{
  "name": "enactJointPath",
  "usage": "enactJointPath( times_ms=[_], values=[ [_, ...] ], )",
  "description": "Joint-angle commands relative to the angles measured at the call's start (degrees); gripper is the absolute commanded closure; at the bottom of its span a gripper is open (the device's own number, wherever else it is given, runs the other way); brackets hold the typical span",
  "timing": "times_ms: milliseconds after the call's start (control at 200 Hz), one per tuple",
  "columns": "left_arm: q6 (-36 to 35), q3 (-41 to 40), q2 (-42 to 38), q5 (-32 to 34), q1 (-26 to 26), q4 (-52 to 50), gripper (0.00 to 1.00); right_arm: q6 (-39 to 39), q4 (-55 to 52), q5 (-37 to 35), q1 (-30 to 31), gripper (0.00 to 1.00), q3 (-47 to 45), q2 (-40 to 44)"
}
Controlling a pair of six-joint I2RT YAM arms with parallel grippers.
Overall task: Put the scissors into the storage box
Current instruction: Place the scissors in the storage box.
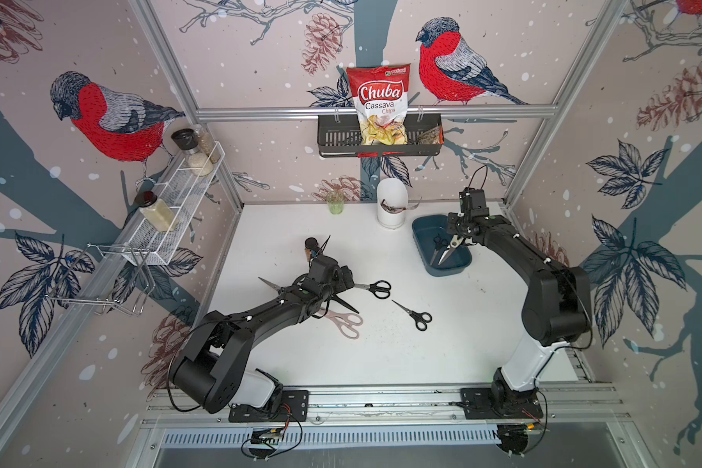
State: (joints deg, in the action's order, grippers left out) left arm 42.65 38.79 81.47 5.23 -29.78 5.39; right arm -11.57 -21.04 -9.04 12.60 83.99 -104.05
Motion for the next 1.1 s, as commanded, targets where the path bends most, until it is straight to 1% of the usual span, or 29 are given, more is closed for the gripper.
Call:
enactJointPath(
  times_ms=[0, 180, 400, 550, 640, 860, 950, 1095],
  values=[
    [-0.1, -0.7, -0.6, 1.3, -0.1, -1.3, 0.05, 6.9, 3.0, 0.3, 0.4, 1.00, 1.6, -1.8],
    [0.4, -0.8, -0.4, 1.2, -0.2, -1.4, 0.05, 12.2, 8.1, -0.1, 2.6, 1.00, 0.8, -4.3],
    [0.5, -0.8, -0.6, 2.0, -0.1, -1.8, 0.05, 15.6, 8.0, -0.5, 5.6, 1.00, 3.4, -10.0],
    [0.6, -1.6, -1.1, 2.7, -0.1, -2.0, 0.05, 15.9, 6.5, 0.7, 5.9, 1.00, 4.8, -12.8],
    [0.4, -1.7, -1.0, 3.1, -0.2, -2.1, 0.05, 15.8, 5.7, 2.2, 6.0, 0.97, 5.2, -13.9],
    [0.4, -1.5, -1.2, 2.9, -0.2, -2.5, 0.05, 15.4, 4.8, 3.3, 5.9, 0.94, 5.8, -16.4],
    [0.5, -1.4, -1.8, 3.3, -0.2, -2.8, 0.05, 14.6, 4.6, 3.6, 5.6, 0.91, 5.7, -17.1],
    [0.4, -1.5, -2.7, 3.7, -0.1, -3.4, 0.05, 11.9, 4.0, 7.1, 4.1, 0.77, 5.9, -17.8]
  ],
)
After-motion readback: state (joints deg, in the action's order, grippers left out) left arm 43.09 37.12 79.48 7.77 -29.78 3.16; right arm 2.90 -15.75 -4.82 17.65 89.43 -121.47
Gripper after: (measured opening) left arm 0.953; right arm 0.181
